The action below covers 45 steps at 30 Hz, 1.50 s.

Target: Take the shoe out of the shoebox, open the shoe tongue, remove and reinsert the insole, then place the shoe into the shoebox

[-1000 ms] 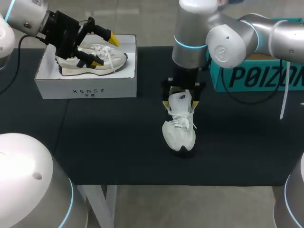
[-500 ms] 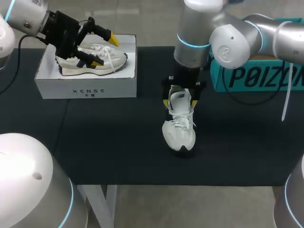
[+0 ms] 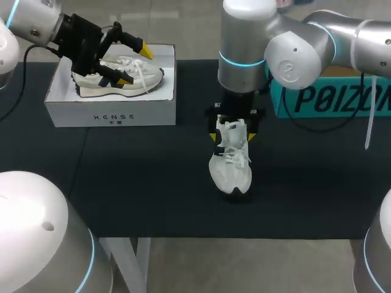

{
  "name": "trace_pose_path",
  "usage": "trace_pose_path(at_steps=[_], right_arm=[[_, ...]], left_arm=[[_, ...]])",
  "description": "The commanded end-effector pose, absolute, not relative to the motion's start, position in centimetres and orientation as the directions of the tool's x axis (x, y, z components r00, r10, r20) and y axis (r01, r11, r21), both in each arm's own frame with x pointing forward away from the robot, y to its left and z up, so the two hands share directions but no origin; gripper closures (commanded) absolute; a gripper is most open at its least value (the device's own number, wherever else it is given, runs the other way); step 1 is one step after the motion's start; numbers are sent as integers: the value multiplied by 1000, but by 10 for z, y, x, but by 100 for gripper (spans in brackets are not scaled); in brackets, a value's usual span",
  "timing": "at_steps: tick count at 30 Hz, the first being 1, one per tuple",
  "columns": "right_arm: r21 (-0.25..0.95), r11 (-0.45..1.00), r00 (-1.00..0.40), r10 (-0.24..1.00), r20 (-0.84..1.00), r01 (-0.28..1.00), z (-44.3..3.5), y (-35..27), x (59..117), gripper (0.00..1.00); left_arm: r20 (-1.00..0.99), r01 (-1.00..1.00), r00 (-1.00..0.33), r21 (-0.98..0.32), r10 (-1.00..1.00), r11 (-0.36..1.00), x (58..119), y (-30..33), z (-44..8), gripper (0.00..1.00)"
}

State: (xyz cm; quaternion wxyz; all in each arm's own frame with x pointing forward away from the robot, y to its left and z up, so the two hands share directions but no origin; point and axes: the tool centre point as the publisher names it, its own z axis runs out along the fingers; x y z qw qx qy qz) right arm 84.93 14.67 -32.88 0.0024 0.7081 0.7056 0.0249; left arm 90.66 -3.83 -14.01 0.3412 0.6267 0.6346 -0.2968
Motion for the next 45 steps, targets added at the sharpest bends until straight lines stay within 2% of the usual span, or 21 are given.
trace_pose_path(at_steps=[1, 12, 20, 39, 42, 44, 45], right_arm=[[75, -12, 9, 999, 40, 997, -324, 144, 851, 100], [103, -59, 53, 997, 60, 993, -339, 154, 883, 100], [108, -93, 83, 993, 89, 990, -334, 137, 874, 100], [43, -39, 35, 996, 78, 998, -364, 136, 881, 100], [77, 117, -124, 989, 86, 990, -342, 139, 879, 100], [144, 345, -362, 924, 119, 928, -322, 145, 875, 100], [156, 492, -510, 852, 115, 857, -313, 149, 870, 100]], left_arm=[[-803, 998, 19, 51, 596, 37, 907, -38, -140, 0], [-803, 998, 19, 51, 596, 37, 907, -38, -140, 0], [-803, 998, 19, 51, 596, 37, 907, -38, -140, 0], [-803, 998, 19, 51, 596, 37, 907, -38, -140, 0], [-803, 998, 19, 51, 596, 37, 907, -38, -140, 0], [-803, 998, 19, 51, 596, 37, 907, -38, -140, 0], [-803, 998, 19, 51, 596, 37, 907, -38, -140, 0]])
